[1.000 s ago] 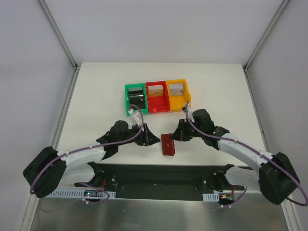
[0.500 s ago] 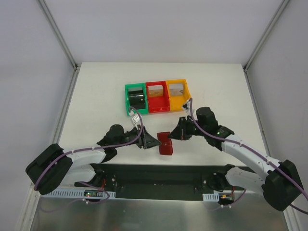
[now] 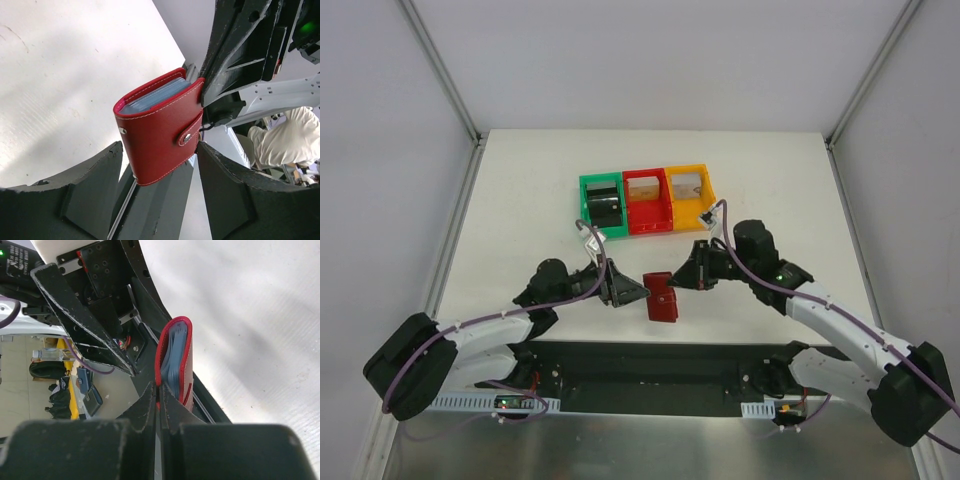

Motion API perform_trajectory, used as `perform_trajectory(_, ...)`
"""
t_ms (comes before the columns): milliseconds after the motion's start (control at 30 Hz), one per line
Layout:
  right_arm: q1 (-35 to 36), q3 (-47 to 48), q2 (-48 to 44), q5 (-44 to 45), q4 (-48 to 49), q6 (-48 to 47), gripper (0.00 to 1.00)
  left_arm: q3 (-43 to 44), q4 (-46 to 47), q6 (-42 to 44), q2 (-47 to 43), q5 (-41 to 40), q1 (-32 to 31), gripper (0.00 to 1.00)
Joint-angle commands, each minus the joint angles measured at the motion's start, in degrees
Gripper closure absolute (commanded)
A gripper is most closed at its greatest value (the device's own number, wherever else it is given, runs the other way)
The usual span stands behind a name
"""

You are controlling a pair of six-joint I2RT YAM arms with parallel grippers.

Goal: Take the credit cards out of the card holder
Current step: Open the card holder at the center of the board.

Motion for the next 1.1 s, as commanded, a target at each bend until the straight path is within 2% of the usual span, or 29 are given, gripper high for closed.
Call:
perform_trajectory(0, -0.11, 3.96, -2.12, -2.76, 1.22, 0.48, 1.00, -0.56, -3.11, 3.24, -4.99, -0.59, 0.59, 0.39)
perform_trajectory(167, 0.25, 4.31, -1.94, -3.20, 1.48, 0.83, 1.00, 2.07, -2.68, 3.42, -3.25, 1.68, 0.59, 0.39)
perform_trajectory(633, 1.21, 4.14, -1.77, -6.36, 7.11, 4.53, 1.00, 4.27, 8.73, 0.43, 2.65, 7.66, 0.67, 0.40)
perform_trajectory(800, 1.21, 3.96, -1.42, -6.10, 7.11, 4.26, 1.00, 4.63, 12.88, -1.33, 3.53, 9.95, 0.59, 0.54)
perform_trajectory(1067, 1.21, 3.96, -1.68, -5.22, 5.27, 2.86, 1.00, 3.04, 11.83, -1.51, 0.72, 8.64, 0.59, 0.73)
